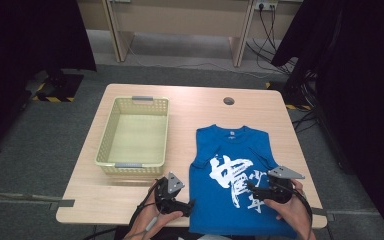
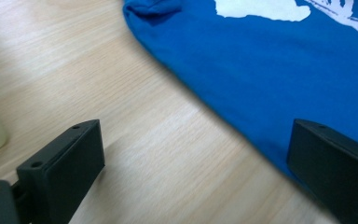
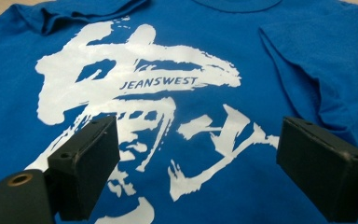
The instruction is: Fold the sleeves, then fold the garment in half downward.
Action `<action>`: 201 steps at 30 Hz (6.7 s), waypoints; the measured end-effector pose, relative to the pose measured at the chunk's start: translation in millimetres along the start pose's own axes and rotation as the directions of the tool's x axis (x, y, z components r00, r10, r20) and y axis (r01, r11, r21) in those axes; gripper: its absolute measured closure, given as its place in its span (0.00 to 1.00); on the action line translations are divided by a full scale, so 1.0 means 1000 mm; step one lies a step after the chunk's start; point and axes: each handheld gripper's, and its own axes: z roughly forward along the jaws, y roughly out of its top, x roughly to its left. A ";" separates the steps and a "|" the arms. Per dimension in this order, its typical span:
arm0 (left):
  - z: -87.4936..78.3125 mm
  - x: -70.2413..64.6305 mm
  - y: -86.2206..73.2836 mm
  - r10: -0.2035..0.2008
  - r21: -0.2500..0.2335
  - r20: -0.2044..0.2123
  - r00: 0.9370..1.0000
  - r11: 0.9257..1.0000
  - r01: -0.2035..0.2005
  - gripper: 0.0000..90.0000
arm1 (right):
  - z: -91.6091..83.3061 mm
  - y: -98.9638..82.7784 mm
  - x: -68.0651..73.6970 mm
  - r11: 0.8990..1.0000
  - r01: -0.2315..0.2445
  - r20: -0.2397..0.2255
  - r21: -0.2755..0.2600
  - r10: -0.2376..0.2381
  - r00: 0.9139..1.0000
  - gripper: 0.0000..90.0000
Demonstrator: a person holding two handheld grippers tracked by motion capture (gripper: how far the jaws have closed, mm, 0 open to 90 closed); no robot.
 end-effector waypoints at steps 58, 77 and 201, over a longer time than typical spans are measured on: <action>-0.038 -0.002 -0.043 -0.001 -0.037 -0.043 0.999 0.999 -0.001 0.04 | -0.045 -0.046 0.019 1.000 -0.014 -0.042 -0.026 0.013 0.999 0.13; -0.021 -0.005 -0.017 0.022 -0.073 0.008 1.000 0.997 -0.021 0.05 | -0.042 -0.038 0.010 0.999 -0.020 -0.019 -0.036 0.019 1.000 0.13; 0.101 0.055 0.150 -0.061 -0.100 -0.076 0.995 0.994 0.053 0.92 | 0.068 0.103 -0.096 0.990 -0.123 0.079 -0.062 0.128 0.989 0.94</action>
